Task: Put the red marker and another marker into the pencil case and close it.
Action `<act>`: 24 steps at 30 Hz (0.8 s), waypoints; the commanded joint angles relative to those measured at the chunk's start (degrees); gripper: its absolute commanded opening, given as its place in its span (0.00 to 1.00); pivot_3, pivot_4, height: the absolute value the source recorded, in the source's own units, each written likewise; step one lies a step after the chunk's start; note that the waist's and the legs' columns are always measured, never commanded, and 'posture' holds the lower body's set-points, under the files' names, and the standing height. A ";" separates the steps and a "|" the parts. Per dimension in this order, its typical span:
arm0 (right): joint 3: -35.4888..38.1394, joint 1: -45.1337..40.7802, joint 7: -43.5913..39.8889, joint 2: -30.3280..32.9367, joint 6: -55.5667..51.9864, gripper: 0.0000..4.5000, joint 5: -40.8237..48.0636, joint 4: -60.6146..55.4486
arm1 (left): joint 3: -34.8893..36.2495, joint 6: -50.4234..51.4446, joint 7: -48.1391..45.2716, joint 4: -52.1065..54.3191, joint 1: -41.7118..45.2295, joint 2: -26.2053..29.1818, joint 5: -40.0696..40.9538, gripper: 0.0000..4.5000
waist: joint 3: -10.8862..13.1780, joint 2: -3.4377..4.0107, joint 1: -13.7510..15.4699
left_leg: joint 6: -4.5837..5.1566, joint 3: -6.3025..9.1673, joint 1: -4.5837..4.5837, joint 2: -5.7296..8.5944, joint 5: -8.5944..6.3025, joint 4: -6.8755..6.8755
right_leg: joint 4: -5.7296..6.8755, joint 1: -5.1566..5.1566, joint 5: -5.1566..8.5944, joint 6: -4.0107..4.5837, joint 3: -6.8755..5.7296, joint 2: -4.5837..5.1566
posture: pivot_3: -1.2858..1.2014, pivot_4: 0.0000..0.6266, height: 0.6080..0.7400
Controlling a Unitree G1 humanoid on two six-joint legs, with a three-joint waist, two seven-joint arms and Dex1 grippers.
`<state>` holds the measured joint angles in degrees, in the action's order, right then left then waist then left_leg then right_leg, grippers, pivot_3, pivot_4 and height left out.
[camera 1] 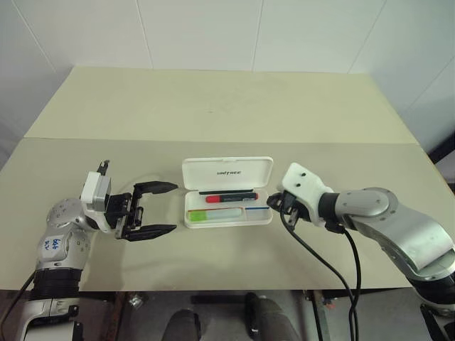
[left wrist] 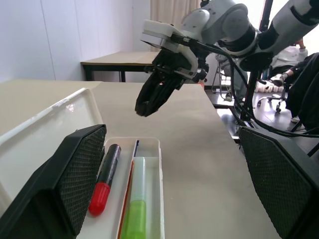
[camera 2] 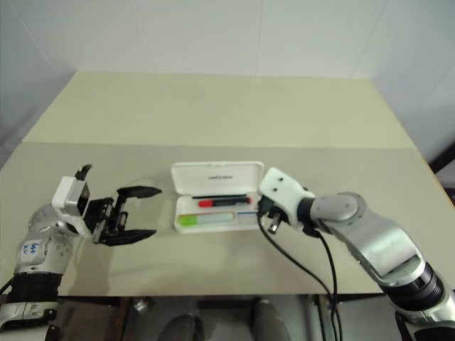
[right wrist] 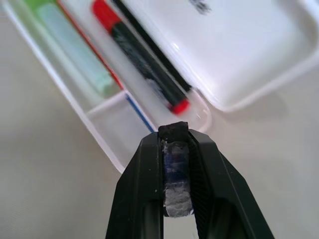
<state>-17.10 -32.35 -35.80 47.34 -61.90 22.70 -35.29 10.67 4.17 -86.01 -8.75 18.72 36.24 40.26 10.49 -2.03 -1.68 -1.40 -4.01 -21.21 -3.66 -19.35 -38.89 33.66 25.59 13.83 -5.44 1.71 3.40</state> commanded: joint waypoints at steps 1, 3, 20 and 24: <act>-4.33 -2.27 -4.87 1.34 6.57 0.08 -3.31 1.98 | 0.96 -0.08 -2.66 2.95 -1.30 0.47 1.32 1.00 | 0.00 0.01 0.02 | 0.00 -0.01 0.00 0.00 0.00 0.00 | 0.00 0.00 0.00 0.00 0.00 0.01 | 0.52 0.24 1.00; -5.73 -2.85 -6.41 1.34 8.61 0.08 -4.72 3.32 | 1.28 -0.13 -2.57 3.31 -1.86 0.80 1.27 1.00 | 0.00 0.01 0.06 | 0.00 -0.02 -0.01 0.00 0.00 -0.02 | -0.01 0.00 0.00 0.00 0.01 0.01 | 0.52 0.24 1.00; -11.23 -7.02 -15.73 -3.32 19.51 0.08 -14.32 13.93 | 4.09 -0.43 -0.03 6.87 -5.72 1.42 1.08 1.00 | 0.05 0.08 0.05 | 0.00 -0.09 0.02 -0.02 0.00 -0.07 | 0.15 0.07 0.00 0.00 -0.01 0.02 | 0.52 0.24 1.00; -11.14 -7.28 -16.82 -4.16 19.63 0.08 -15.29 14.13 | 4.31 -0.33 0.31 7.41 -6.26 1.34 1.06 1.00 | 0.06 0.09 0.07 | -0.01 -0.11 0.02 -0.02 0.00 -0.09 | 0.15 0.07 0.00 0.01 -0.01 0.03 | 0.52 0.24 1.00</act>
<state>-28.82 -38.49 -51.94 43.45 -43.27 8.09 -20.15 13.46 4.05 -85.85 -2.95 12.85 37.25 40.29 10.54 -1.94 -1.61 -1.41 -4.11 -21.19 -3.68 -19.36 -38.98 33.81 25.66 13.84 -5.42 1.70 3.43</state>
